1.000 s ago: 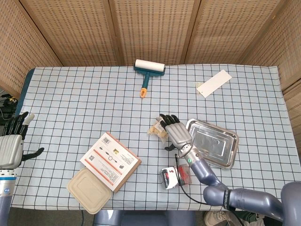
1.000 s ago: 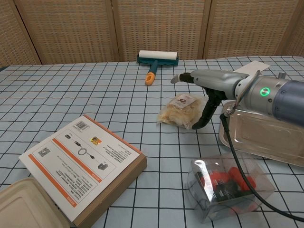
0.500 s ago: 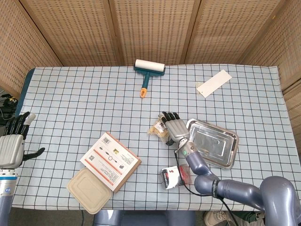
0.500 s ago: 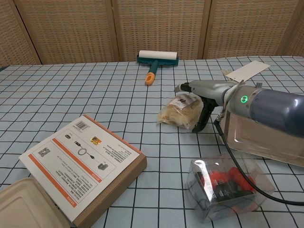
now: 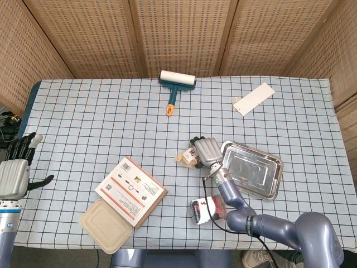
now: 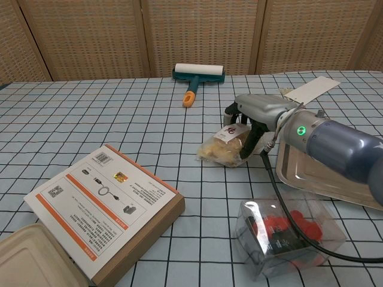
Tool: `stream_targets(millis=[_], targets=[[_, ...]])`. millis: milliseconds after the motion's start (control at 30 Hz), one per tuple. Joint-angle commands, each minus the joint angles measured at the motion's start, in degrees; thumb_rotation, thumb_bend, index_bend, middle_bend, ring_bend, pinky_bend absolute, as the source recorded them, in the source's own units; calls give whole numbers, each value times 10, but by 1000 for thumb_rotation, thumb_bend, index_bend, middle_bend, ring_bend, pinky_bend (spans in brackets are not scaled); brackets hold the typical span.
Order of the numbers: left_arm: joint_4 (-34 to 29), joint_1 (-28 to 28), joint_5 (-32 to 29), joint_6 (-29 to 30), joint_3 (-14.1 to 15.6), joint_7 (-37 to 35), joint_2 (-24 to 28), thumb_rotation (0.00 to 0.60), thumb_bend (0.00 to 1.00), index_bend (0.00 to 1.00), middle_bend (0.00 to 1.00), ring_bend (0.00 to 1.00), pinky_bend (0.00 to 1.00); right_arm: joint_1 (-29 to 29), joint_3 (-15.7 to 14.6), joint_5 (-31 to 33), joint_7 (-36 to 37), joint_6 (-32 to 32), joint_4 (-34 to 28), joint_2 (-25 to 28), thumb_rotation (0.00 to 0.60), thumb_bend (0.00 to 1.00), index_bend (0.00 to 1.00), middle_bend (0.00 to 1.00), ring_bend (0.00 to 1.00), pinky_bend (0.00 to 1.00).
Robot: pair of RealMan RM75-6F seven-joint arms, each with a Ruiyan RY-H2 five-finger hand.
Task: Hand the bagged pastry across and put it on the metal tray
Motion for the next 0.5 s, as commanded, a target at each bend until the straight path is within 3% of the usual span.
stream_targets(millis=[33, 300, 500], targets=[[0, 2, 1, 0, -2, 1, -1, 600, 35, 0, 0, 0, 0, -6, 2, -15, 5, 13, -24, 16, 600, 140, 693, 487, 432, 610], [0, 5, 0, -3, -7, 9, -4, 600, 35, 0, 0, 0, 0, -41, 9, -46, -19, 80, -126, 106, 600, 141, 683, 484, 432, 610], [-2, 7, 3, -5, -10, 11, -4, 600, 36, 0, 0, 0, 0, -90, -5, -43, -16, 115, -185, 173, 600, 140, 675, 476, 432, 609]])
